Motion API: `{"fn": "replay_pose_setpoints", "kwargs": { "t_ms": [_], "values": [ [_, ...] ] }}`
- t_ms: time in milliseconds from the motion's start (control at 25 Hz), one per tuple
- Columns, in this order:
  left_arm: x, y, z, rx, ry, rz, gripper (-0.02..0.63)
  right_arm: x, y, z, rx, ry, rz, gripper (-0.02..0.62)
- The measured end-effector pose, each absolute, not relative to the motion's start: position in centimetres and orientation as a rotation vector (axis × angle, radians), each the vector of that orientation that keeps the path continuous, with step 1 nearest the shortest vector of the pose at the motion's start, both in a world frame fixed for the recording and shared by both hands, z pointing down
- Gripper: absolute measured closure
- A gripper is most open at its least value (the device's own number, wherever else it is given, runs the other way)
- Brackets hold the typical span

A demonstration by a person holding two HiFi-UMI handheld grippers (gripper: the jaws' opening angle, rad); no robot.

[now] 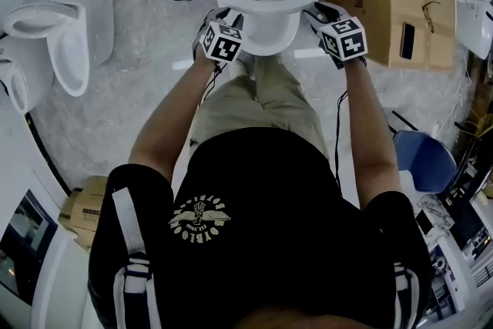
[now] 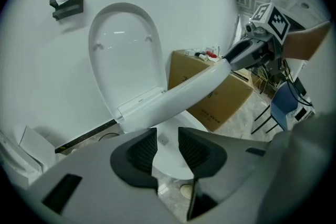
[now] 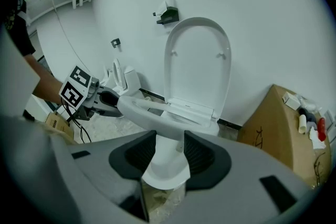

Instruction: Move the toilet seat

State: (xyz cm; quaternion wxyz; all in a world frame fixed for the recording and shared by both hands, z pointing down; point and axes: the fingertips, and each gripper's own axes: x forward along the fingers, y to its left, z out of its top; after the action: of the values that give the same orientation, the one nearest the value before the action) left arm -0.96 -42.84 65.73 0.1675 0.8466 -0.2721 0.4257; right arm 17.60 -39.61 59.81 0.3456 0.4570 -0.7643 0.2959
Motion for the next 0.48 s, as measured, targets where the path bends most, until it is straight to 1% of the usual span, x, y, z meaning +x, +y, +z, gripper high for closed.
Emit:
{"fn": "replay_pose_setpoints", "kwargs": {
  "t_ms": [480],
  "values": [
    [-0.2, -46.7, 63.3, 2.372, -0.867, 1.185, 0.471, 18.0, -44.2, 56.7, 1.149, -2.074, 0.750, 0.402]
  ]
}}
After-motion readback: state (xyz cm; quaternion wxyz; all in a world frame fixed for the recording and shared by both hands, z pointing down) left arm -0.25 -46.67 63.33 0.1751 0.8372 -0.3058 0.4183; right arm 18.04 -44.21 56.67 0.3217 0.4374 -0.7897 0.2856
